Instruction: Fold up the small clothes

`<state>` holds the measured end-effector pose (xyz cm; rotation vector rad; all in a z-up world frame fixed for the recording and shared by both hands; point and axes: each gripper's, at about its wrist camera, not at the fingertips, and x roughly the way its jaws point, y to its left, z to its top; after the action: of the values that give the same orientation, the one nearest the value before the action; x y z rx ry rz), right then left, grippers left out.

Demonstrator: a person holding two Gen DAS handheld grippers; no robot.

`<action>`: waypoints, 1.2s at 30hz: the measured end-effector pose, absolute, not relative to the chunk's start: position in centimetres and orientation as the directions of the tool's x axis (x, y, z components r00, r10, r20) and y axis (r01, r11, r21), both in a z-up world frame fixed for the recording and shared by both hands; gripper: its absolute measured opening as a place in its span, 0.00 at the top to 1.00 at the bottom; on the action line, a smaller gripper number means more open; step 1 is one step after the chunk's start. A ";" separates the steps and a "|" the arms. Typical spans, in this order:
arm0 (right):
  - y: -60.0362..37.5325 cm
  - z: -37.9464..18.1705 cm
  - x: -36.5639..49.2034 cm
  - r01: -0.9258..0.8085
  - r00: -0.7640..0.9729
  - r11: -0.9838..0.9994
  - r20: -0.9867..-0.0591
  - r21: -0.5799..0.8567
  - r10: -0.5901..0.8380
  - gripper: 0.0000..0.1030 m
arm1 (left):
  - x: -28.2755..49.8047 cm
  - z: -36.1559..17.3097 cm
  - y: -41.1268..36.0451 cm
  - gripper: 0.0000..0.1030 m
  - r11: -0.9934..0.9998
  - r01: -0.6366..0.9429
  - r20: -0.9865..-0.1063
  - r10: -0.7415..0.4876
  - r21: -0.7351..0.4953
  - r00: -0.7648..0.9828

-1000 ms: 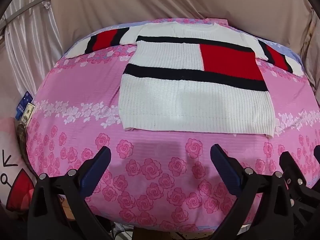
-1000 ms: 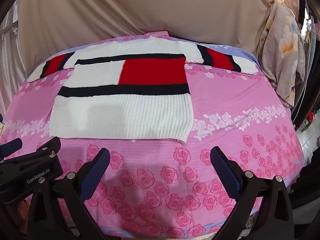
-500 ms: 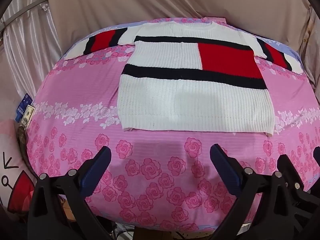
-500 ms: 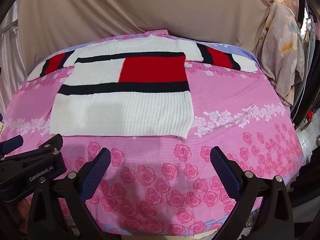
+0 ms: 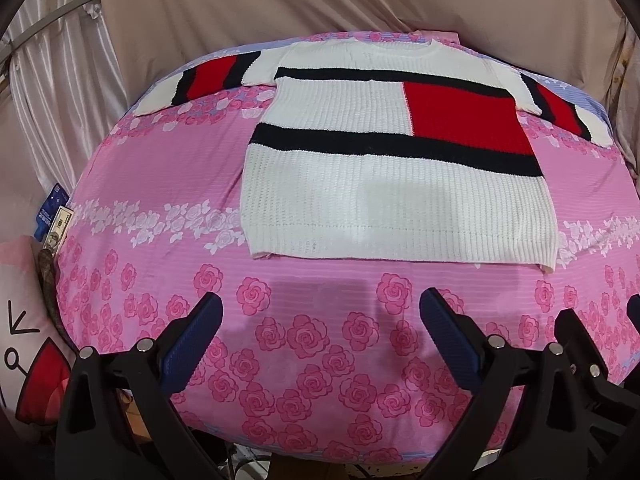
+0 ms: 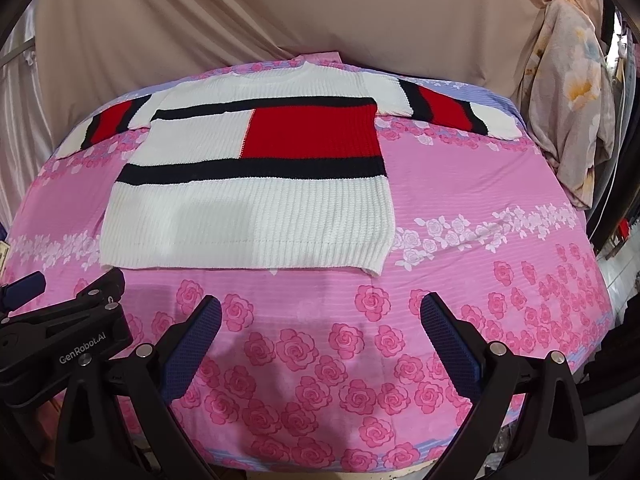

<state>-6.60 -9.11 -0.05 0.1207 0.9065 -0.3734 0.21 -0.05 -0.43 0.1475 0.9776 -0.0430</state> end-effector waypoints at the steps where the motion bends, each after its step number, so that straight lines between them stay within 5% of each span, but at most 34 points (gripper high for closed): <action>1: -9.1 0.0 -6.6 0.366 0.557 0.929 -0.787 -0.054 -0.265 0.05 | 0.2 -0.4 0.0 0.06 0.989 0.102 -0.829 0.030 0.105 0.559; 36: -9.0 -0.3 -6.3 0.364 0.553 0.930 -0.792 -0.050 -0.259 0.05 | 0.1 -0.5 0.5 0.06 0.989 0.100 -0.829 0.037 0.111 0.558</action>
<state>-6.26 -9.03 -0.26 0.1251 0.9133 -0.3694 0.12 0.49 -0.48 0.1510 0.9796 -0.0373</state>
